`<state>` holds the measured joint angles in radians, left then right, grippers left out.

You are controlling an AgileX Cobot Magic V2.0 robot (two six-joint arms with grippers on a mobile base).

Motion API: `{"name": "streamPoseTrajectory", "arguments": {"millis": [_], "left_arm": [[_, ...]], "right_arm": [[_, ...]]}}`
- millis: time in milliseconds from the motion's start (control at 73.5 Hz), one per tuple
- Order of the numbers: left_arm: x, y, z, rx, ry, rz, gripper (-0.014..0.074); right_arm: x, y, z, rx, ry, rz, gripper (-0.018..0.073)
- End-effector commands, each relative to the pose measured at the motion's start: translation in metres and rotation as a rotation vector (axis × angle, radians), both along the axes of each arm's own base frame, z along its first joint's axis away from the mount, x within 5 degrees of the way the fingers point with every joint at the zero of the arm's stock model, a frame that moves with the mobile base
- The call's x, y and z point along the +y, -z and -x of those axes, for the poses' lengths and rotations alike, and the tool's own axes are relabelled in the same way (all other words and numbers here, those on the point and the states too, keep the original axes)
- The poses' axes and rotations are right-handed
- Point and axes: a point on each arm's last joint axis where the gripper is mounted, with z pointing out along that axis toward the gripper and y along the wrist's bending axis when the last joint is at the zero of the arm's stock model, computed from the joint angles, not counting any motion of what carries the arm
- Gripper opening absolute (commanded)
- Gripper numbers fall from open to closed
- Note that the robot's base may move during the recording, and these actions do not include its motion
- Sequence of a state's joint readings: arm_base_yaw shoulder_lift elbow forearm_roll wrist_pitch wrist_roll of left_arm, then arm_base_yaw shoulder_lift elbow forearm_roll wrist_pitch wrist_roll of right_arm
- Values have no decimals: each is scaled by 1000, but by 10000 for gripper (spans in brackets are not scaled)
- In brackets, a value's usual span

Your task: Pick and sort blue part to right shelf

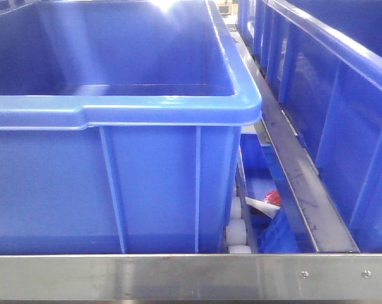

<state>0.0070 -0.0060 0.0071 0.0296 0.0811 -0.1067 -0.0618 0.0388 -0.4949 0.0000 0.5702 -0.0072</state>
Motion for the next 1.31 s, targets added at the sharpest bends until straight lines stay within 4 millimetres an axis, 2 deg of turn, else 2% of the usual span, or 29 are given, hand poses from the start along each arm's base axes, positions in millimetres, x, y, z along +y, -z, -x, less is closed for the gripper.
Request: {"name": "streamPoseTrajectory", "arguments": {"millis": [0,571,666,830,979,1210,1292], "left_arm": [[0,-2,1,-94,2,6,129],[0,-2,1,-94,2,6,129],[0,-2,1,-94,2,6,129],[0,-2,1,-94,2,6,129],[0,-2,1,-94,2,6,129],[0,-2,1,-94,2,6,129],[0,-2,1,-94,2,6,129]], "right_arm": [[0,-16,-1,-97,1,13,57],[0,-15,-2,-99,1,13,57],[1,0,-12,-103,-25,-47,57],[0,48,-34,-56,-24,-85,57],[-1,82,-38,-44,-23,-73,57],[-2,106,-40,-143,-14,-38,57],[-2,104,-40,-165,-13,-37,57]]}}
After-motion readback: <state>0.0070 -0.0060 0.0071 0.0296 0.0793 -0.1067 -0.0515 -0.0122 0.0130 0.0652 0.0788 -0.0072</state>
